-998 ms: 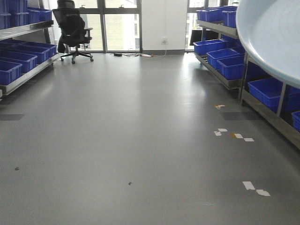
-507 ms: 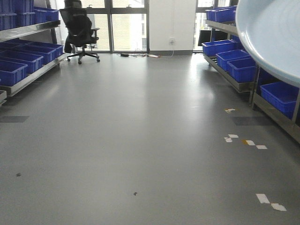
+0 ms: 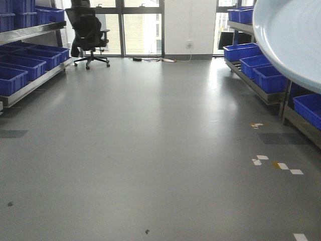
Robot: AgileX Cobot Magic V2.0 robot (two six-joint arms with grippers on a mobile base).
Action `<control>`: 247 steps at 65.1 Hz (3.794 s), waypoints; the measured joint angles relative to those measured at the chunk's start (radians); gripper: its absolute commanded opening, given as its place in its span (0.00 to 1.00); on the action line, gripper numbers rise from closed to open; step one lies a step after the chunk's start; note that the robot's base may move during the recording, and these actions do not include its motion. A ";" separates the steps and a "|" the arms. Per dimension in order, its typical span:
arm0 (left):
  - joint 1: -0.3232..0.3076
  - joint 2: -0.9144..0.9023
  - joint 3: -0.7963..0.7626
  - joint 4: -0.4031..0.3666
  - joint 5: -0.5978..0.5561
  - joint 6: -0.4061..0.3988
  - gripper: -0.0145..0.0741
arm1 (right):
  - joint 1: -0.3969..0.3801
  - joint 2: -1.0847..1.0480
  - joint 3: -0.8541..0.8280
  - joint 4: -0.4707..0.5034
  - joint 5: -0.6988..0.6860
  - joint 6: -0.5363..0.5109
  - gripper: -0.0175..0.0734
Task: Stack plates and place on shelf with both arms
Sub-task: 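Drive the base up to the rack of blue bins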
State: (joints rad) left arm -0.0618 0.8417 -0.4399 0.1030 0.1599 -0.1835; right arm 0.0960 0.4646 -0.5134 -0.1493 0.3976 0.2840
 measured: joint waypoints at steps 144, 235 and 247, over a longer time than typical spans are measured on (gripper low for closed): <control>0.000 0.000 0.000 0.000 0.000 0.000 0.26 | 0.000 0.000 0.000 0.000 0.000 0.000 0.26; 0.000 0.000 0.000 0.000 0.000 0.000 0.26 | 0.000 0.000 0.000 0.000 0.000 0.000 0.26; 0.000 0.000 0.000 0.000 0.000 0.000 0.26 | 0.000 0.000 0.000 0.000 0.000 0.000 0.26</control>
State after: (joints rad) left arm -0.0618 0.8417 -0.4399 0.1030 0.1599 -0.1835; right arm 0.0960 0.4646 -0.5134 -0.1493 0.3976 0.2840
